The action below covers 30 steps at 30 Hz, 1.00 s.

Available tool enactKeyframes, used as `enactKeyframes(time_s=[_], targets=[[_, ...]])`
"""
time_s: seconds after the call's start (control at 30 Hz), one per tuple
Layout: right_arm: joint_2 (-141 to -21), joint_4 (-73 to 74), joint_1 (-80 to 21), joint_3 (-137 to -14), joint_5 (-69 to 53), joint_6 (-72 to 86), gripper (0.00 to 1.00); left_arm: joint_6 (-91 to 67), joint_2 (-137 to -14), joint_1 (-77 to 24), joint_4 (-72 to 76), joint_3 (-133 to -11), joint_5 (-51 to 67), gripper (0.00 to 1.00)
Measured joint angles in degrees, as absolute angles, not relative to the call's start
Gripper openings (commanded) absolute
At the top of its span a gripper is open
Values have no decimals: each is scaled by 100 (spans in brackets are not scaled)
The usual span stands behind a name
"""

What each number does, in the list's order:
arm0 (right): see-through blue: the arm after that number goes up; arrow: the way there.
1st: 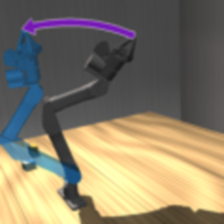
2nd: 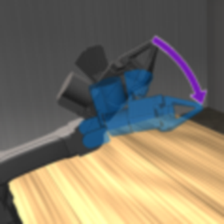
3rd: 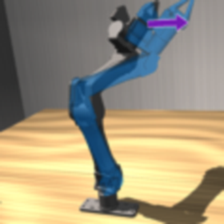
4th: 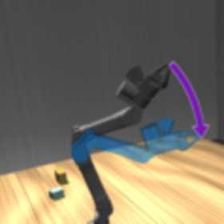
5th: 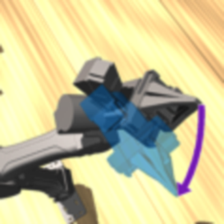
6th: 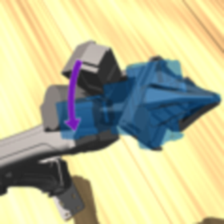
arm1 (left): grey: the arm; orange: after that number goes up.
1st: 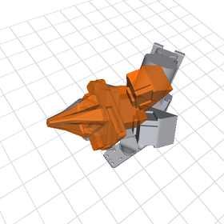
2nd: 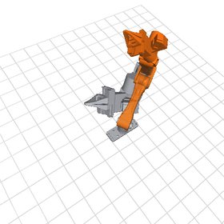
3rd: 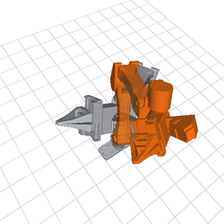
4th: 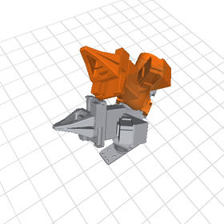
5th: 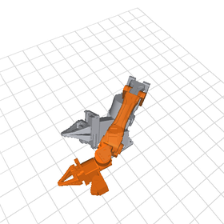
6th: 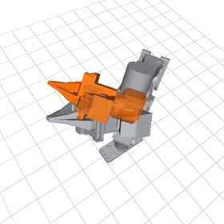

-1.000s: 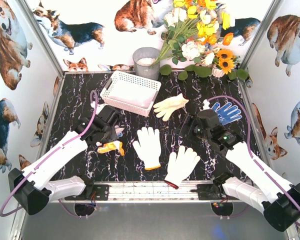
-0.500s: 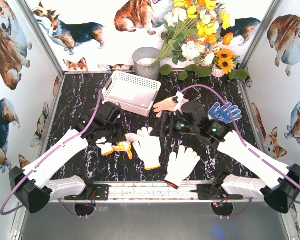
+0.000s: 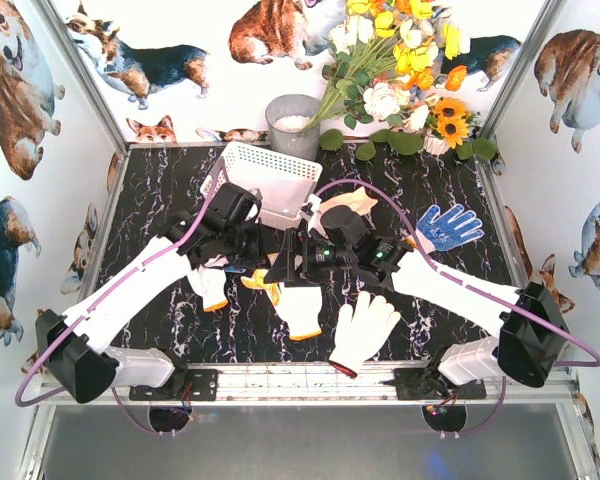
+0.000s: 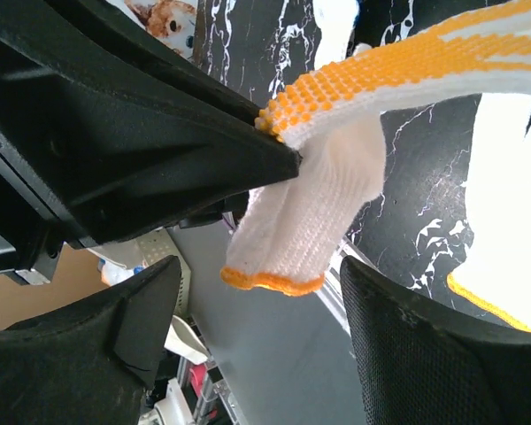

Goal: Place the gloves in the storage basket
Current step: Pair the glove with the glove.

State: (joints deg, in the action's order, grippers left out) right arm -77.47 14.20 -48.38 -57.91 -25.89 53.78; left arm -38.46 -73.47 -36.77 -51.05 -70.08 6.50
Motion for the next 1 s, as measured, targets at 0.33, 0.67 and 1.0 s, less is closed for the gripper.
enactKeyframes(time_s=[0.33,0.67,1.0], targets=[[-7865,1428,-4831,-5800,-2593,5325,46,-3745,-7568,-3677,-4862,-7039,1181,0],[-8390,1138,-4834,-5883,-2891,5586,0,-3627,-7395,-3647,-4797,-6982,1096,55],[-7902,580,-4657,-5502,-2545,6278,0,-3175,-5902,-3581,-4512,-6816,43,100]])
